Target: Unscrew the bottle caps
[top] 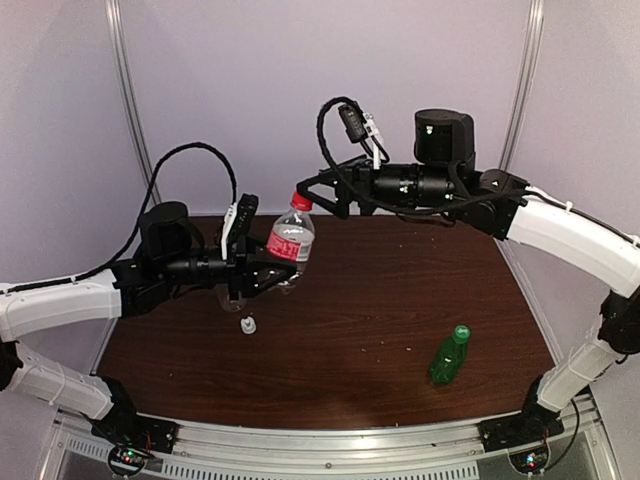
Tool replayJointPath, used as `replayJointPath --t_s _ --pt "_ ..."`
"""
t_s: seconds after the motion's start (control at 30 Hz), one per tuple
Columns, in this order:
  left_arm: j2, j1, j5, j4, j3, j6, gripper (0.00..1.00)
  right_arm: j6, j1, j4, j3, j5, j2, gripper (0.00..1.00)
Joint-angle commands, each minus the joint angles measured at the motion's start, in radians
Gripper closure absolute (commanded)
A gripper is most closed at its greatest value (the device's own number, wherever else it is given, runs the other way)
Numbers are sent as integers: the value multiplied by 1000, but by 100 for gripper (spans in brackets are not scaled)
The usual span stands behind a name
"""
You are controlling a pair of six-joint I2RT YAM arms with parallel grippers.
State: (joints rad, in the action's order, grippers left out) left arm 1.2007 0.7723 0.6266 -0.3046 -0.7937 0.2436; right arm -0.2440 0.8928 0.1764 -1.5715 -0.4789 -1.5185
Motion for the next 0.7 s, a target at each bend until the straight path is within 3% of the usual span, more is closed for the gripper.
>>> replayJointPath --t_s 0.0,0.23,0.43,0.67 --pt "-1 -4 -21 -23 -37 -13 84 -38 19 -16 -14 93 -22 17" --pt "-1 -3 -24 -21 -34 -18 84 -41 27 -44 -15 18 -48 31" --pt "-5 -3 -28 -21 -30 -21 84 -45 35 -67 -8 -40 -59 50" --pt "-17 -3 -31 -21 -23 -27 84 -21 34 -93 15 -90 -49 81"
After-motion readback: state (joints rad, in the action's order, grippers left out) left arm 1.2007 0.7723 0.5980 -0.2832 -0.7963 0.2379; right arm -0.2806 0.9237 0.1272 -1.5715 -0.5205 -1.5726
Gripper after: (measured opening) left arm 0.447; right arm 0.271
